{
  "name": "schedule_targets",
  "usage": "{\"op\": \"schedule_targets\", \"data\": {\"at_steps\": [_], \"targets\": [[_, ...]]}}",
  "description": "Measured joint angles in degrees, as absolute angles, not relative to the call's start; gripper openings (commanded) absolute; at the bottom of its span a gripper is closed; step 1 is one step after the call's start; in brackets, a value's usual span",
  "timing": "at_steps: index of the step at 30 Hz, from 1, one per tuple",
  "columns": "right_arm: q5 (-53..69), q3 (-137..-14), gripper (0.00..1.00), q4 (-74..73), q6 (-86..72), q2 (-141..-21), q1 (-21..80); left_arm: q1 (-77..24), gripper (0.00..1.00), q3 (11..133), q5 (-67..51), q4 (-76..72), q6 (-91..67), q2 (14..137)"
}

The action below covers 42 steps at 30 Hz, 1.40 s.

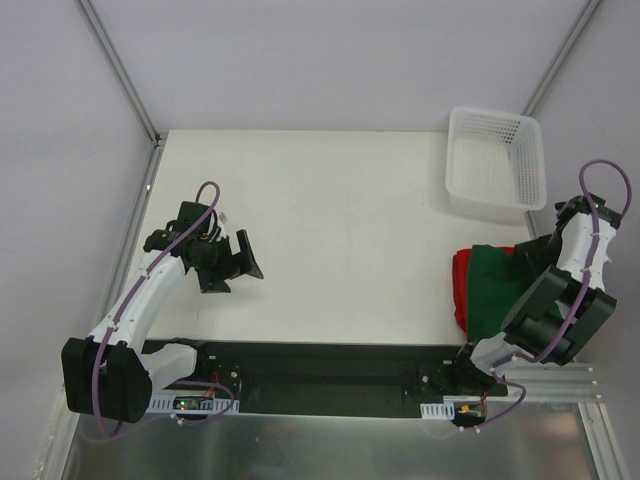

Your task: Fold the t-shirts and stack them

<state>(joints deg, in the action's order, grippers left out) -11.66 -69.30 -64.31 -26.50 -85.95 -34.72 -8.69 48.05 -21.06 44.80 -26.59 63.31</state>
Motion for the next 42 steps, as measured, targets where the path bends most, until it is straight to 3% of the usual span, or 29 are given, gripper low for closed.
{"op": "schedule_targets", "data": {"at_steps": [7,9,14,27,42], "targets": [[-8.6,-79.1,0.99,-62.8,-21.6,-86.1,-22.2,-8.8,0.99,48.1,-21.6,44.7,-26.6,63.4],[-8.6,-81.0,0.94,-62.9,-19.3,-87.5,-17.8,-9.1,0.99,48.1,-22.0,44.7,-26.6,63.4],[-9.0,-82.7,0.94,-62.2,-15.3,-90.0,-10.8,-9.1,0.99,48.1,-22.1,44.5,-26.6,63.4],[-9.8,-76.2,1.00,-57.7,-13.0,-90.0,-8.0,-9.1,0.99,45.9,-22.1,43.5,-26.6,60.7],[-6.0,-72.9,0.96,-50.9,-12.8,-96.2,-4.1,-9.1,0.99,45.8,-22.3,43.4,-26.9,59.5]]}}
